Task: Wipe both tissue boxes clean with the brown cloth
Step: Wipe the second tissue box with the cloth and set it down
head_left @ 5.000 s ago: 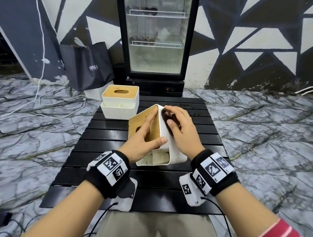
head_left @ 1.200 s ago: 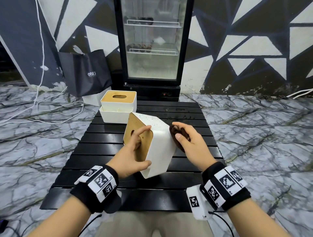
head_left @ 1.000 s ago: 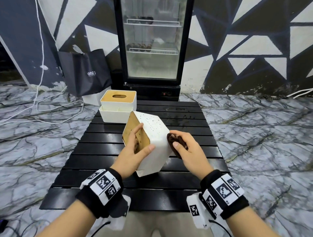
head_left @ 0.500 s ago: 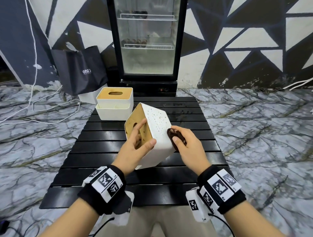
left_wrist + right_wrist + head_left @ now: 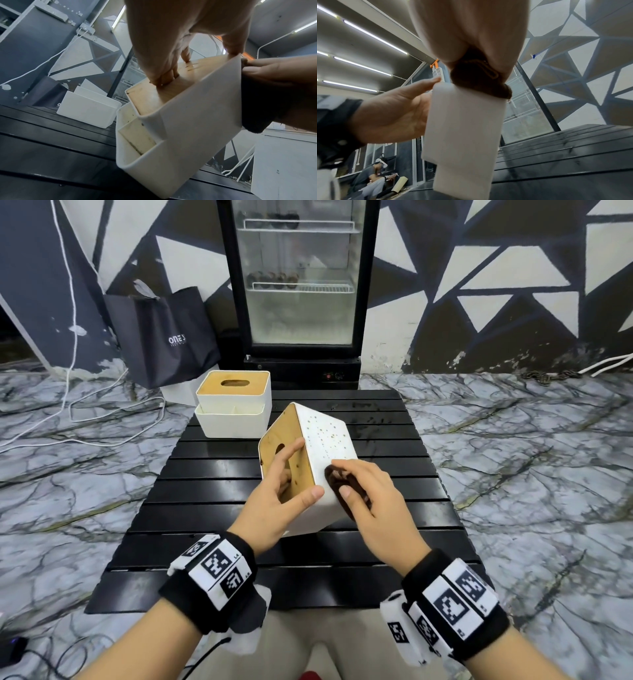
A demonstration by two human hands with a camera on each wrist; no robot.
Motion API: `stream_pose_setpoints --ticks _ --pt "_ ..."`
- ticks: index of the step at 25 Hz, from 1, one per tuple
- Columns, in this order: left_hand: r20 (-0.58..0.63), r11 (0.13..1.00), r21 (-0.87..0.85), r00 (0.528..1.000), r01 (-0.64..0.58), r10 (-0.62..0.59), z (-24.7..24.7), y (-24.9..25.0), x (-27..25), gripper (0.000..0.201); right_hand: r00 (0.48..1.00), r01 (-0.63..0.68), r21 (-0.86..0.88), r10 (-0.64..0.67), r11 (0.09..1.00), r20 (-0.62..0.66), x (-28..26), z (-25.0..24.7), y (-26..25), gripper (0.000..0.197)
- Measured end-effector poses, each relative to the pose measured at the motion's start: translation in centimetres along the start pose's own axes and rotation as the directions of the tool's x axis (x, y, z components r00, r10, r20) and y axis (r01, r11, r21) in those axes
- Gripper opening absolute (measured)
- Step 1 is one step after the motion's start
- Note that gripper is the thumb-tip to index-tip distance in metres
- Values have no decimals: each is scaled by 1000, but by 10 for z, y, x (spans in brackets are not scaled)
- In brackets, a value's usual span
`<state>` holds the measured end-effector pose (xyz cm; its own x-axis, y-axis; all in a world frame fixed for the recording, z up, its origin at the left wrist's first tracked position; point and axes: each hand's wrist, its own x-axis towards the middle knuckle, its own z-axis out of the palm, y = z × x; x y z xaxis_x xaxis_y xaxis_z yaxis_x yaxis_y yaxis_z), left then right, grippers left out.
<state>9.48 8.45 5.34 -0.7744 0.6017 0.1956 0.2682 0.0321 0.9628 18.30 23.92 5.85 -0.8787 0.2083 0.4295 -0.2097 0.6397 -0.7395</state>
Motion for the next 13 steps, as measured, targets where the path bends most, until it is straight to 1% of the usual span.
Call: stream_pose_setpoints --ticks 2,4,8,10,13 --pt "14 1000 27 1000 8 -8 2 0 0 67 999 -41 1 41 999 -24 7 -2 3 33" --pt "28 998 62 1000 3 -5 5 1 2 66 998 -56 6 56 998 -21 12 0 -3 32" --pt "32 999 30 999 -10 9 2 2 1 65 999 19 10 -19 1000 26 0 5 -9 34" --pt "38 1000 21 999 -12 12 0 2 -1 66 999 34 2 -34 999 25 -3 1 -5 35" --pt "40 1000 19 999 -19 18 1 2 -1 63 1000 -24 -4 24 1000 11 8 1 -5 33"
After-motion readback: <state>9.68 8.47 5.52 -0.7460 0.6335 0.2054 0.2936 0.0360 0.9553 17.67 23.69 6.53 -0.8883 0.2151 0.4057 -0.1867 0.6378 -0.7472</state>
